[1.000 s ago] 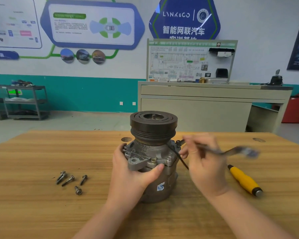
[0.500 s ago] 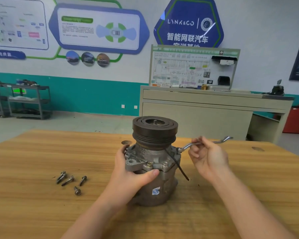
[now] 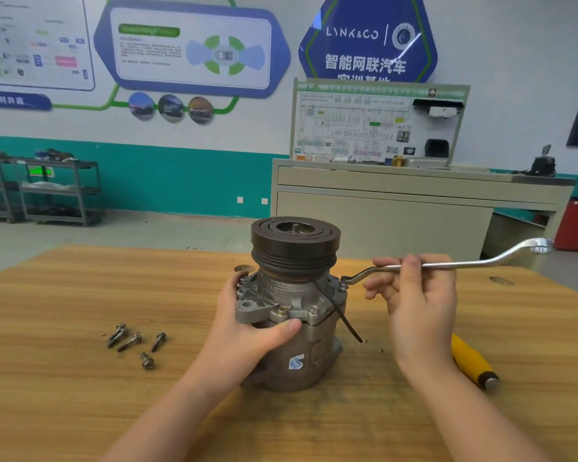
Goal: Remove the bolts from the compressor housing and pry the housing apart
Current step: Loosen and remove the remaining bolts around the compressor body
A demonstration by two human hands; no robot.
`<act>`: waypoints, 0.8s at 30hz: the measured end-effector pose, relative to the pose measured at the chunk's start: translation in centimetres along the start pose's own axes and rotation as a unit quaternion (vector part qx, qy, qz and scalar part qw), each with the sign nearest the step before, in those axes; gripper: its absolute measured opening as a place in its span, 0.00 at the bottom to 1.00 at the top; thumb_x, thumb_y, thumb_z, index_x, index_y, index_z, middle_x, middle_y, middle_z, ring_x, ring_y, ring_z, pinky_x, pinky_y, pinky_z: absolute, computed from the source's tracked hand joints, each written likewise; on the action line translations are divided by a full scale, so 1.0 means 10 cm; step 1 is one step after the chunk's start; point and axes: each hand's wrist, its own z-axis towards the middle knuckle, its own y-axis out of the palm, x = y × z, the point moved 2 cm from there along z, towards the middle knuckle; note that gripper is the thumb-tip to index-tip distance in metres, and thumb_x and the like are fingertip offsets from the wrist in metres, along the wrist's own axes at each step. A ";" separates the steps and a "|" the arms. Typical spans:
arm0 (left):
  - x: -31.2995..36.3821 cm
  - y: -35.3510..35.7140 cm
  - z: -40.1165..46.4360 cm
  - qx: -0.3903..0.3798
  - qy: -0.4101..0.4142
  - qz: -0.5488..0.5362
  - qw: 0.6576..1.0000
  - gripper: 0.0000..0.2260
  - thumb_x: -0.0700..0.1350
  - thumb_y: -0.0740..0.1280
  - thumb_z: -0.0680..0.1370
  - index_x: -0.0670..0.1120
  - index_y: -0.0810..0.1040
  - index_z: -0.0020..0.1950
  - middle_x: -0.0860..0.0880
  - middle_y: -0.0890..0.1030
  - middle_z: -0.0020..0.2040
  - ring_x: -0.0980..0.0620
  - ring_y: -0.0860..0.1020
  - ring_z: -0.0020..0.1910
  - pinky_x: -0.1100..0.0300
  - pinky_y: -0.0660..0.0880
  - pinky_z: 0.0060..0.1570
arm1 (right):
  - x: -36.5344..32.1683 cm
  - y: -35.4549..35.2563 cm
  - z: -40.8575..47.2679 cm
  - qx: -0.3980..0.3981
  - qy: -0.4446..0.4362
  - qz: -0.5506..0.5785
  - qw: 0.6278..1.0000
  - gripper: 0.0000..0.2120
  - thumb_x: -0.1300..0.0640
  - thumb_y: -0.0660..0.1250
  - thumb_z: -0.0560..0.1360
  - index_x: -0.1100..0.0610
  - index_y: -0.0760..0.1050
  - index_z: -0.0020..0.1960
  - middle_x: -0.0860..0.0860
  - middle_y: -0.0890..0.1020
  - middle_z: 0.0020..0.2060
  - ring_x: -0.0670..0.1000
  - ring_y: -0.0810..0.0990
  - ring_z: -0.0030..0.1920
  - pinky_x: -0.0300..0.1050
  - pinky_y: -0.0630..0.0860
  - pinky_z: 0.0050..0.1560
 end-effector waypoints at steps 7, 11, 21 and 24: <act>0.00 0.00 -0.02 0.004 -0.006 0.011 1.000 0.48 0.61 0.80 0.53 0.65 0.58 0.68 0.57 0.73 0.66 0.60 0.74 0.63 0.71 0.73 0.50 | -0.02 0.12 -0.23 -0.157 -0.320 -0.211 0.910 0.17 0.52 0.59 0.82 0.65 0.77 0.47 0.53 0.80 0.39 0.44 0.78 0.40 0.29 0.74 0.46; 0.01 0.00 -0.01 0.003 -0.008 0.021 1.000 0.44 0.62 0.79 0.52 0.71 0.58 0.61 0.58 0.72 0.66 0.60 0.74 0.63 0.72 0.72 0.49 | 0.03 0.12 -0.28 -0.165 -0.310 -0.175 0.920 0.10 0.54 0.56 0.83 0.58 0.72 0.50 0.54 0.80 0.40 0.44 0.76 0.39 0.32 0.73 0.45; -0.01 0.00 -0.01 0.003 -0.009 0.042 0.999 0.48 0.63 0.78 0.53 0.66 0.56 0.67 0.55 0.70 0.69 0.57 0.71 0.66 0.58 0.70 0.65 | 0.33 -0.03 0.29 0.098 0.344 0.278 0.891 0.10 0.61 0.51 0.83 0.57 0.66 0.44 0.56 0.77 0.29 0.50 0.70 0.22 0.36 0.65 0.22; -0.01 0.00 0.00 0.000 -0.011 0.039 0.999 0.48 0.63 0.78 0.53 0.67 0.56 0.67 0.56 0.70 0.69 0.58 0.72 0.65 0.65 0.71 0.57 | 0.30 -0.11 0.29 0.155 0.296 0.300 0.893 0.10 0.59 0.51 0.84 0.58 0.67 0.46 0.56 0.80 0.31 0.50 0.76 0.27 0.38 0.71 0.26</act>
